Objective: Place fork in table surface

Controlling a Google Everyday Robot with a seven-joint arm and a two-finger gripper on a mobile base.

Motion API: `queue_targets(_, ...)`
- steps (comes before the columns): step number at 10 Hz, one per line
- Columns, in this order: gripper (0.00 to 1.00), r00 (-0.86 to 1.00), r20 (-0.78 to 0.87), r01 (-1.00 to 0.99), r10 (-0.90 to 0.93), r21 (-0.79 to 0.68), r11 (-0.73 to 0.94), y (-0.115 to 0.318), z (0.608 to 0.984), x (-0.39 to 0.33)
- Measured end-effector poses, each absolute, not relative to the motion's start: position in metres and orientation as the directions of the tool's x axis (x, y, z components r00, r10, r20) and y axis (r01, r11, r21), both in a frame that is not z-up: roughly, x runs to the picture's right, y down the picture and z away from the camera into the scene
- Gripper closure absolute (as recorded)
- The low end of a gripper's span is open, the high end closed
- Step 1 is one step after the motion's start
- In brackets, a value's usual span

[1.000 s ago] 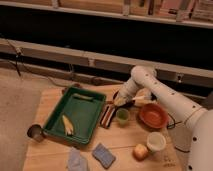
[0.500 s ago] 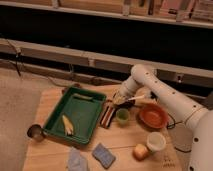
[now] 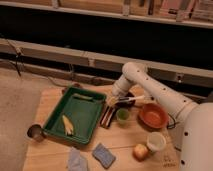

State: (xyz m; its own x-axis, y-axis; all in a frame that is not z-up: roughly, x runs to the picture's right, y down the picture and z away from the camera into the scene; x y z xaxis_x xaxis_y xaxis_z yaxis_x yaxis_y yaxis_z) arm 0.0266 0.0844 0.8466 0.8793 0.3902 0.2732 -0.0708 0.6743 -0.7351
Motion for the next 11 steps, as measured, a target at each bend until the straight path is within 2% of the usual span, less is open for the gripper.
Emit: queue_targets(11, 1.00, 0.876, 0.239, -0.044, 0.419, -0.826, 0.562, 0.120, 0.782, -0.048)
